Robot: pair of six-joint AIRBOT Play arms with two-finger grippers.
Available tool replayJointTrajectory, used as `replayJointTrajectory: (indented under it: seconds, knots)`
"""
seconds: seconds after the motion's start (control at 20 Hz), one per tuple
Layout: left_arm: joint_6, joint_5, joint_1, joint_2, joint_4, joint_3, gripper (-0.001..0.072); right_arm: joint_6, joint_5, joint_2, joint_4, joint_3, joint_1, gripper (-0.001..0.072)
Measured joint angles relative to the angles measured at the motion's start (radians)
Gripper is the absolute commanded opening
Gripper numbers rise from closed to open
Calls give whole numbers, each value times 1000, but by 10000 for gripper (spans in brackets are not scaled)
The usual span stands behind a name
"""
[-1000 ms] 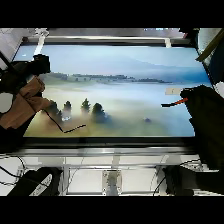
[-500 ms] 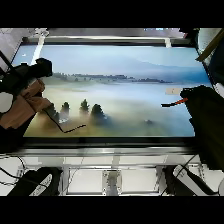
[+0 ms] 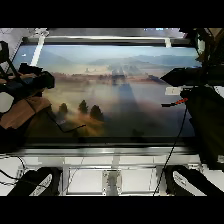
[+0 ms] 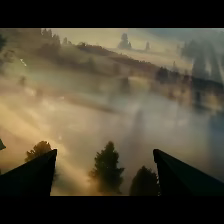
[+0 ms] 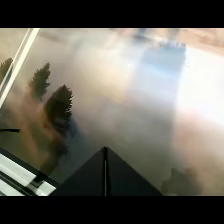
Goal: Fold the clothes and pants, and hang the long-sleeved shirts on hangers.
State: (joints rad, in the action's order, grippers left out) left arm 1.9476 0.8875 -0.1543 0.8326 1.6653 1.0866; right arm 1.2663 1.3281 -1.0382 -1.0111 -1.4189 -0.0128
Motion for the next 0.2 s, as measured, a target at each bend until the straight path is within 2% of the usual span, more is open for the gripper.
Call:
replayJointTrajectory:
  seconds: [0.2]
  knots:
    - [0, 12, 0, 0, -1, 0, 693, 3, 64, 0, -21, 0, 18, 5]
